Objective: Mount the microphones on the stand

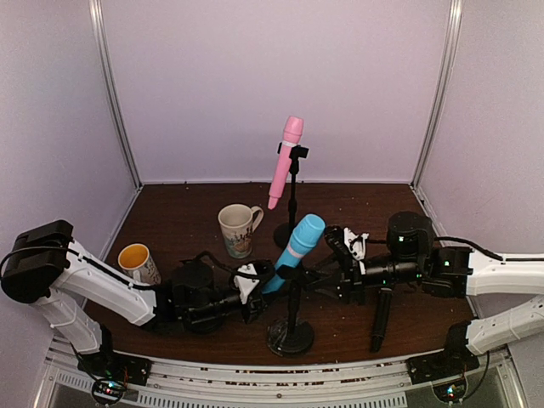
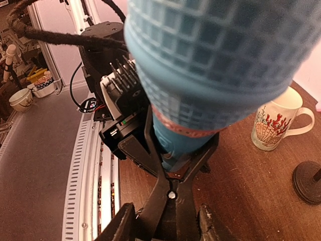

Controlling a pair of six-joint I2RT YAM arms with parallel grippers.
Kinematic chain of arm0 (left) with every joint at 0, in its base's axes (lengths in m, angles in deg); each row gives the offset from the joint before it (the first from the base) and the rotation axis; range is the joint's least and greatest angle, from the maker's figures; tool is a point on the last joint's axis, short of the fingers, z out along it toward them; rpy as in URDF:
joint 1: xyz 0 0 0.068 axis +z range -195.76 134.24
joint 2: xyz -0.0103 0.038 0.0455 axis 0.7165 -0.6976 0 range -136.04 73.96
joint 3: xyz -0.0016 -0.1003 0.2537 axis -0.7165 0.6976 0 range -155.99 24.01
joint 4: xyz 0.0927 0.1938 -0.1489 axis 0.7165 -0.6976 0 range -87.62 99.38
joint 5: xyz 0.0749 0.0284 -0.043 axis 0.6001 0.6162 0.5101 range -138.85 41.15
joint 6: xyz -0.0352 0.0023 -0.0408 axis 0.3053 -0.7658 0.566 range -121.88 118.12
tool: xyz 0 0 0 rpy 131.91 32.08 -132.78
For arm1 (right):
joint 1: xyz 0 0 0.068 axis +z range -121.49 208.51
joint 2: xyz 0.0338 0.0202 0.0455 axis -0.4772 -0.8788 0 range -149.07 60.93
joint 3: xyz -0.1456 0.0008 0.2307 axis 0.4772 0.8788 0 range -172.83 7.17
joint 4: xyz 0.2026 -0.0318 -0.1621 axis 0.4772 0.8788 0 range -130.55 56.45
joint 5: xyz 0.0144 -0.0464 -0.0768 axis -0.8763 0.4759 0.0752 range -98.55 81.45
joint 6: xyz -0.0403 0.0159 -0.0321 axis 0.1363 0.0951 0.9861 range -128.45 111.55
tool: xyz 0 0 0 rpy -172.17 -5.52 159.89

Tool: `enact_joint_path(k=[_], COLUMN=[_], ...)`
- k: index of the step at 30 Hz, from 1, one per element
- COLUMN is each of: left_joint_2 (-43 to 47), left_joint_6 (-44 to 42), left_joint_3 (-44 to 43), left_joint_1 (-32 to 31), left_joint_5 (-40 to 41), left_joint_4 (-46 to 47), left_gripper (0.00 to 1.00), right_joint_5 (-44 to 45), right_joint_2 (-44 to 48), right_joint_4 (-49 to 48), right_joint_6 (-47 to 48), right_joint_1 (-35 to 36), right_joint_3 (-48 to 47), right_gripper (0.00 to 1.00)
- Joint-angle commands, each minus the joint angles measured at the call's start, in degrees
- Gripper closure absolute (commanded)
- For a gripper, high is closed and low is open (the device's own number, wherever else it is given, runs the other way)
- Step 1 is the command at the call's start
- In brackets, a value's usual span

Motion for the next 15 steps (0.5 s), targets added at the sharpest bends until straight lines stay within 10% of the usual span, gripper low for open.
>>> enact_joint_path(k=[1,9,15], left_joint_2=[1.1,1.6,2.2], left_joint_6=[-2.6,-2.3,-1.5], left_joint_3=[-0.6,-0.2,0.6], left_joint_1=[-1.3,-1.4,-1.4], left_joint_5=[-1.5,-1.0,0.9], left_joint_4=[2.2,1.9,2.5], left_gripper=[1.0,0.99,0.76], right_joint_5=[2.8,3.6,3.5], right_joint_2=[0.6,1.6,1.8], right_joint_4=[1.2,1.4,1.3], right_joint_6=[-2.2,-2.5,-2.9], right_joint_1=[0.1,0.1,0.1], right_joint_3=[-0.6,-0.1,0.3], right_gripper=[0.54,0.43,0.41])
